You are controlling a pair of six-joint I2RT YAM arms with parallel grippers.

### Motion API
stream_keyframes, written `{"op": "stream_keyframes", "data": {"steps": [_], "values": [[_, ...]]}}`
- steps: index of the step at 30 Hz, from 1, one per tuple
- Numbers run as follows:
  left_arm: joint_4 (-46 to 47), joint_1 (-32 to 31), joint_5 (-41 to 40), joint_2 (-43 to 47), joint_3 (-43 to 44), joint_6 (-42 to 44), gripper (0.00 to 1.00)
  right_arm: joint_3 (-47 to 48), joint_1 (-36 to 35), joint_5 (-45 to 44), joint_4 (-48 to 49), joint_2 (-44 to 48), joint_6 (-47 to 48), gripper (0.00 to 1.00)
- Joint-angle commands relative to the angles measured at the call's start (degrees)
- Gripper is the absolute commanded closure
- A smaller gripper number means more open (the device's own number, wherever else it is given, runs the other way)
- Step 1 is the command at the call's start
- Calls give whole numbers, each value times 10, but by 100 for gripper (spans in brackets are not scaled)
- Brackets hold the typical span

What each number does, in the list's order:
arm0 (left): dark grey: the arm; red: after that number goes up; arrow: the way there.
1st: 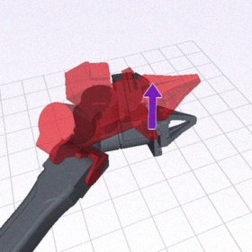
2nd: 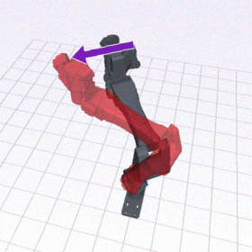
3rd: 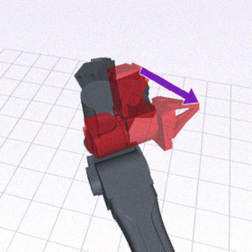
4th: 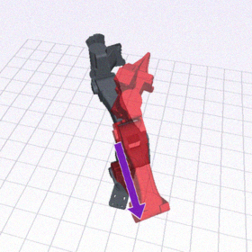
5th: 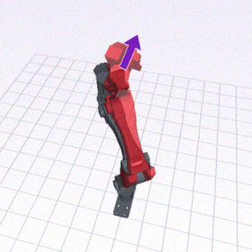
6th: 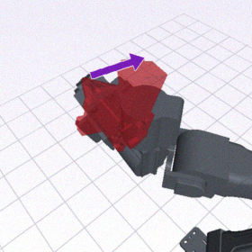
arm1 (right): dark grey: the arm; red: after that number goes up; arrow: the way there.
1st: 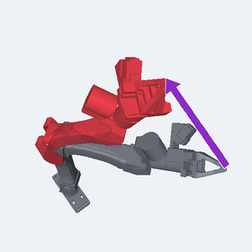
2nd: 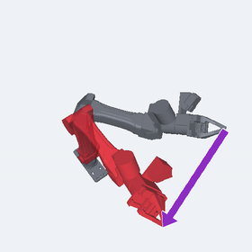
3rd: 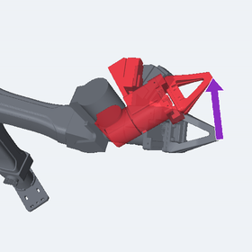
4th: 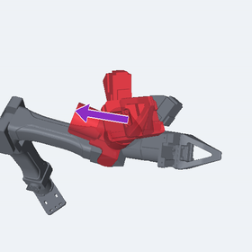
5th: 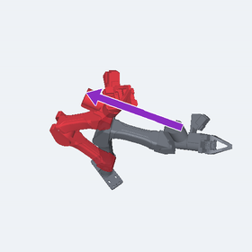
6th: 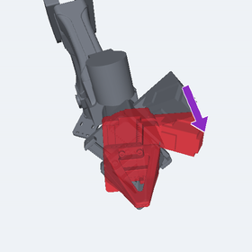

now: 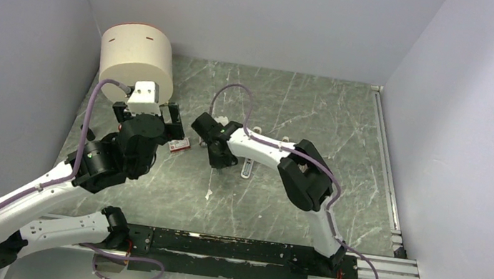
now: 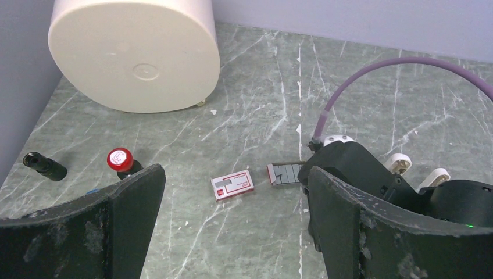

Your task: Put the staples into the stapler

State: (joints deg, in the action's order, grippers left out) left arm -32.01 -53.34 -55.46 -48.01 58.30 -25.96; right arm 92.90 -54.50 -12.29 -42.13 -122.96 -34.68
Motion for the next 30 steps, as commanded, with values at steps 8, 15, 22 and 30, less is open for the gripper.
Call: {"op": "stream_keyframes", "data": {"steps": [8, 15, 22, 30], "values": [[45, 2, 25, 7, -9, 27, 3, -122, 3, -123, 87, 160, -91, 80], [53, 3, 40, 7, -14, 28, 3, -157, 29, -167, 56, 194, -135, 80], [52, 3, 49, -10, -10, 30, 3, -193, 37, -178, 64, 202, -168, 80], [44, 2, 53, -10, -12, 27, 3, -198, 40, -194, 47, 200, -192, 80]]}}
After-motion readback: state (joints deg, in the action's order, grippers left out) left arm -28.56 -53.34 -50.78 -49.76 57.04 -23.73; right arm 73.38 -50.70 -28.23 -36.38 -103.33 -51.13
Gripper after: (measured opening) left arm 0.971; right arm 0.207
